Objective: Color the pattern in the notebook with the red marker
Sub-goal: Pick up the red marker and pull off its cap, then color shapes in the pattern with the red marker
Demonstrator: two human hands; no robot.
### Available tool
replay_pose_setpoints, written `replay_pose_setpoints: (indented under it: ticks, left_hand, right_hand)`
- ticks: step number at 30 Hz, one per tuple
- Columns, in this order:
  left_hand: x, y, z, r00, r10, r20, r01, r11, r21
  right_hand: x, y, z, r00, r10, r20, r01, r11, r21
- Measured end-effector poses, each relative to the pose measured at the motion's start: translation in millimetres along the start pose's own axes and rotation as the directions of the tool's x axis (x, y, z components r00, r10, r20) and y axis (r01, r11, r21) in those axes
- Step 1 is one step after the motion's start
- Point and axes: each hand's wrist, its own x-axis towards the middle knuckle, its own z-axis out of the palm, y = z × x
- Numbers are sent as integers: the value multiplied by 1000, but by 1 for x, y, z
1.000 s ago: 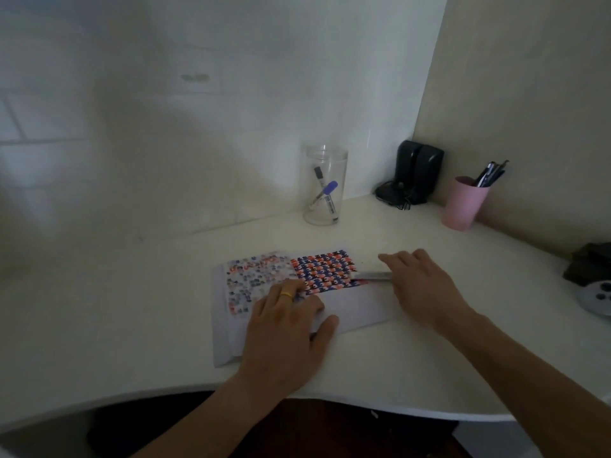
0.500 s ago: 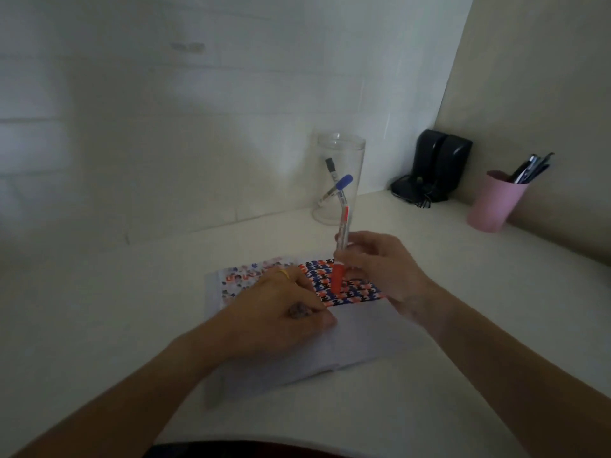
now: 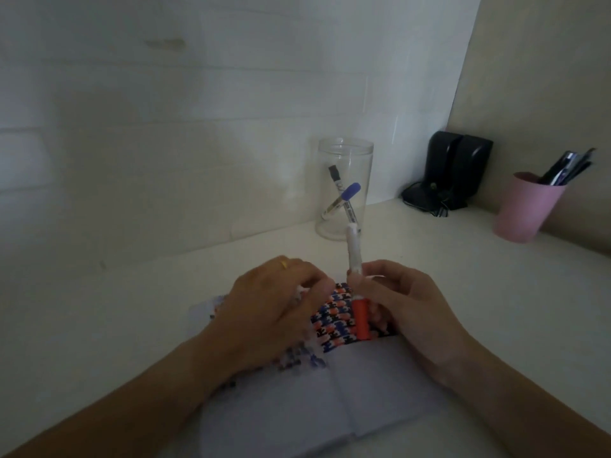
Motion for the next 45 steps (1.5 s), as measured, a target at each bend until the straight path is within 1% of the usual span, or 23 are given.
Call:
replay_pose_setpoints:
  ticks: [3, 6, 9, 11, 13, 15, 18, 20, 21, 22, 23, 24, 25, 26, 28, 29, 31, 33, 35, 37, 39, 42, 45]
  left_hand:
    - [-8, 2, -2, 991, 107, 82, -113, 991, 70]
    - [-6, 4, -4, 978, 200, 61, -207, 967, 147]
    - [-5, 6, -6, 975, 214, 59, -221, 965, 139]
    - [-6, 9, -8, 969, 236, 70, -244, 961, 128]
    - [-7, 15, -11, 955, 275, 110, -290, 944, 158]
    - [-7, 17, -14, 957, 247, 154, -268, 954, 137]
    - [-4, 18, -16, 955, 230, 185, -238, 971, 24]
    - [-5, 21, -17, 962, 163, 217, -150, 986, -78]
    - [-9, 18, -16, 963, 130, 235, -107, 988, -108]
    - [-13, 14, -18, 964, 78, 253, -39, 987, -155]
    - [-14, 9, -21, 970, 53, 239, 2, 974, -225]
    - [-14, 4, -24, 981, 26, 192, 31, 957, -289]
    - [-13, -2, -27, 992, 2, 122, 38, 948, -317]
    - [-12, -6, -29, 998, -15, 61, 33, 952, -304]
    - [-9, -12, -27, 1000, 25, -10, -26, 975, -220]
    - [-8, -13, -25, 999, 49, -3, -49, 983, -177]
    - [-7, -19, -18, 996, 71, 55, -64, 991, -116]
    - [-8, -25, -12, 982, 98, 161, -83, 992, -97]
    - [-8, -29, -8, 958, 141, 250, -119, 988, -101]
    - [-8, -30, -7, 941, 177, 288, -145, 981, -129]
    - [-8, -33, -6, 936, 192, 295, -154, 977, -145]
    - [-8, -38, -4, 929, 213, 302, -172, 973, -156]
    - [-7, -42, -2, 922, 220, 319, -173, 970, -170]
  right_hand:
    - [-2, -4, 0, 998, -47, 51, 42, 994, 104]
    - [-7, -8, 2, 995, -41, 96, 20, 978, 207]
    - [-9, -7, 3, 996, -32, 83, 13, 976, 216]
    - [-12, -9, 7, 997, -54, 64, 38, 974, 222]
    - [-15, -12, 10, 996, -84, 31, 75, 973, 219]
    - [-16, -14, 10, 993, -119, 7, 115, 968, 224]
    - [-17, -12, 14, 988, -154, 16, 145, 959, 245]
    - [-17, -14, 17, 984, -175, 37, 161, 957, 243]
    - [-15, -17, 14, 984, -177, 23, 165, 951, 261]
    - [-12, -21, 6, 986, -163, -23, 163, 940, 299]
    - [-9, -25, -4, 986, -140, -93, 164, 921, 354]
    - [-7, -31, -17, 978, -116, -172, 177, 898, 403]
    - [-7, -34, -28, 968, -102, -230, 196, 879, 434]
    - [-7, -36, -35, 964, -98, -249, 203, 872, 446]
    - [-8, -33, -35, 971, -107, -215, 189, 894, 406]
    - [-8, -30, -31, 975, -114, -191, 179, 913, 367]
    - [-8, -28, -27, 985, -112, -134, 147, 946, 290]
    - [-8, -32, -29, 988, -109, -107, 134, 956, 262]
    - [-8, -37, -35, 988, -118, -98, 141, 951, 275]
    - [-11, -42, -33, 992, -114, -59, 126, 957, 262]
    - [-14, -44, -23, 997, -76, 22, 71, 979, 192]
    - [-18, -39, -4, 990, 4, 143, -9, 999, 34]
    - [-24, -21, 6, 989, 44, 143, -35, 997, -70]
